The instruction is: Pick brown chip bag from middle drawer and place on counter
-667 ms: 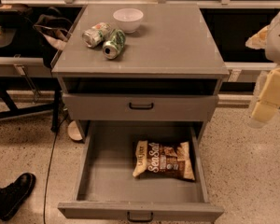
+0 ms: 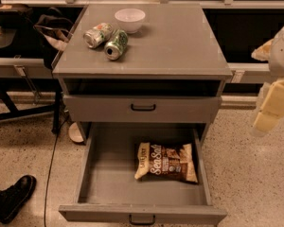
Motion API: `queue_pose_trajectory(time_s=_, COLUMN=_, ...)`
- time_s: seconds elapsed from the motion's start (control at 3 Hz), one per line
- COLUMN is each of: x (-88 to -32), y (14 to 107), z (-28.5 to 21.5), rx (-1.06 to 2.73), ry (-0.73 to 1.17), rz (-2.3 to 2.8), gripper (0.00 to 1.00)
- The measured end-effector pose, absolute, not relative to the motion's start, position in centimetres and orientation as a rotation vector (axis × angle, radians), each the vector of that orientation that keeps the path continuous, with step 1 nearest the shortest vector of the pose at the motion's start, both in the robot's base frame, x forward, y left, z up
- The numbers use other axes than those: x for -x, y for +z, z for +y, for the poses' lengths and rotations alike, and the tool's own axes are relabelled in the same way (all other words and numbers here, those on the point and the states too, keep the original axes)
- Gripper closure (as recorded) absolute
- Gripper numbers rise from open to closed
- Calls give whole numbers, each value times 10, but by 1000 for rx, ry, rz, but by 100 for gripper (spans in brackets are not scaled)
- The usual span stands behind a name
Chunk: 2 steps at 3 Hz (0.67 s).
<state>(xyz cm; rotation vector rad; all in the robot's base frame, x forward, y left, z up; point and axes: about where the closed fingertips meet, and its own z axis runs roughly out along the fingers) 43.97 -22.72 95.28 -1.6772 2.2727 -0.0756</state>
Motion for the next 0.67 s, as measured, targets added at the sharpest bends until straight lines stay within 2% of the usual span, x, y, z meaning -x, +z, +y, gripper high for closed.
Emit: queue_pose_trajectory(time_s=0.67, x=-439, y=885, z=-252, rx=1512, ry=-101, rz=2325, gripper=0)
